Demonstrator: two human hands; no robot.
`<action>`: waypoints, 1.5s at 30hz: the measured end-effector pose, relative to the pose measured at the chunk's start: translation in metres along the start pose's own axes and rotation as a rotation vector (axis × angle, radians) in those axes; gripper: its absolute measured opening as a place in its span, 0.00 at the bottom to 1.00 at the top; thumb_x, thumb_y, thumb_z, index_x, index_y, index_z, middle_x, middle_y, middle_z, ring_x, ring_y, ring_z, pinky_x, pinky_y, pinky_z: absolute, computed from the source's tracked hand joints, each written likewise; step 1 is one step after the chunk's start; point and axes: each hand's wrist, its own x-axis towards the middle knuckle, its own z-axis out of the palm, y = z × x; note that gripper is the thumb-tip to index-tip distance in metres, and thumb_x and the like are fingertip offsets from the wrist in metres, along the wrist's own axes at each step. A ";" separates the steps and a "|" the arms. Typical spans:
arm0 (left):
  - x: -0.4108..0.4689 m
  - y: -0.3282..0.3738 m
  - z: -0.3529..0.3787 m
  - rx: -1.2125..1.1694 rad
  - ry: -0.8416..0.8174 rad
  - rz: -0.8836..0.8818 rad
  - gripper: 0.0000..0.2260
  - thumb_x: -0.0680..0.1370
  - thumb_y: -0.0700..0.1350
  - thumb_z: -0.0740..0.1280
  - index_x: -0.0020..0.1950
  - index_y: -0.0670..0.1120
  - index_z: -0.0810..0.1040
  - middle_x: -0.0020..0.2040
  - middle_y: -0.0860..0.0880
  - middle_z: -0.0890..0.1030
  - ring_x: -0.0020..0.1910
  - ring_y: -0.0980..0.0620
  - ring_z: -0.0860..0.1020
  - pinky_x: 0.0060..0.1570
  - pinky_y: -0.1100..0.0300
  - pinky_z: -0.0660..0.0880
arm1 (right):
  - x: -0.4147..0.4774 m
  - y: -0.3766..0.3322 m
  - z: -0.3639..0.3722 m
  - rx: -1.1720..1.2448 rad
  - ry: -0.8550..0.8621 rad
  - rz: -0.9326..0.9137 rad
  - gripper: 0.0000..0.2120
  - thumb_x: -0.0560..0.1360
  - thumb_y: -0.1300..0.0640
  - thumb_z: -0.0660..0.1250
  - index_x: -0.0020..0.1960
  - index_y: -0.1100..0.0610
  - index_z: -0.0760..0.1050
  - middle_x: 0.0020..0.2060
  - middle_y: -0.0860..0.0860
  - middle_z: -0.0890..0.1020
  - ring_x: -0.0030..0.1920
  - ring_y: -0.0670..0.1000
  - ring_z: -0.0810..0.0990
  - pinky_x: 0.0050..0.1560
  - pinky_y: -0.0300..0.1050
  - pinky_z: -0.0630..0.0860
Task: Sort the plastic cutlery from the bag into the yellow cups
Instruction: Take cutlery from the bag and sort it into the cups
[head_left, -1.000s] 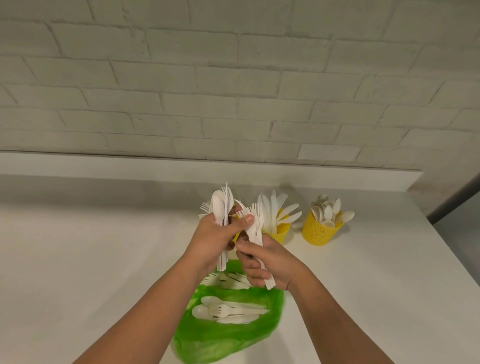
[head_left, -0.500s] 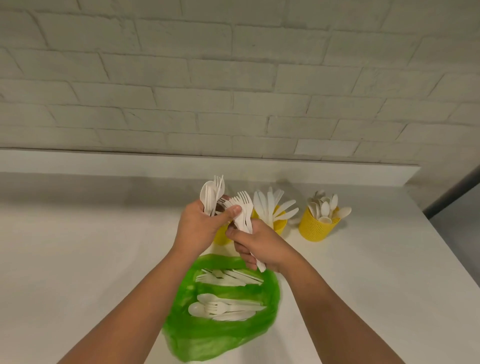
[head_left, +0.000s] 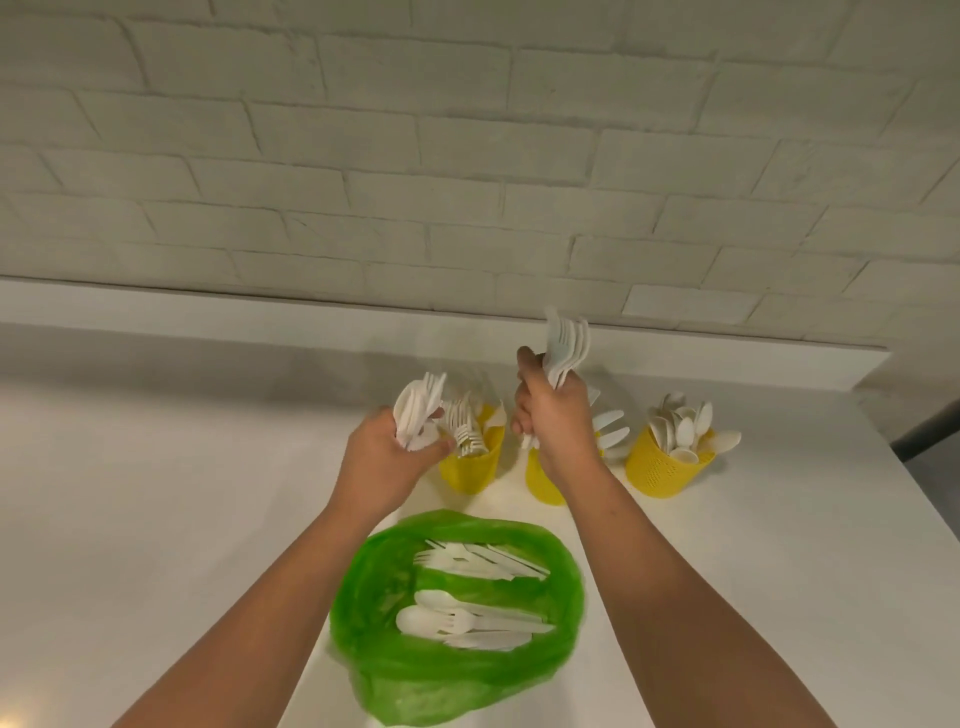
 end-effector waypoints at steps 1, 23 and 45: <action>-0.001 -0.002 0.003 0.053 -0.034 0.015 0.12 0.70 0.51 0.81 0.51 0.55 0.84 0.46 0.49 0.79 0.43 0.56 0.79 0.37 0.70 0.68 | 0.001 0.002 0.005 0.014 0.033 -0.013 0.20 0.82 0.51 0.66 0.32 0.51 0.70 0.23 0.50 0.66 0.24 0.52 0.64 0.31 0.47 0.67; 0.011 -0.011 0.020 0.201 0.036 0.063 0.21 0.73 0.50 0.78 0.31 0.58 0.67 0.37 0.44 0.78 0.36 0.45 0.78 0.33 0.56 0.68 | 0.016 0.054 0.049 -0.213 0.240 -0.263 0.16 0.82 0.49 0.64 0.38 0.55 0.73 0.25 0.45 0.76 0.28 0.45 0.75 0.33 0.43 0.70; 0.016 -0.016 0.016 0.194 -0.007 0.103 0.11 0.73 0.49 0.79 0.43 0.44 0.81 0.38 0.43 0.80 0.37 0.46 0.79 0.32 0.61 0.67 | 0.006 0.057 0.054 -0.415 0.275 -0.229 0.15 0.80 0.51 0.68 0.56 0.63 0.78 0.46 0.53 0.76 0.53 0.62 0.78 0.56 0.55 0.77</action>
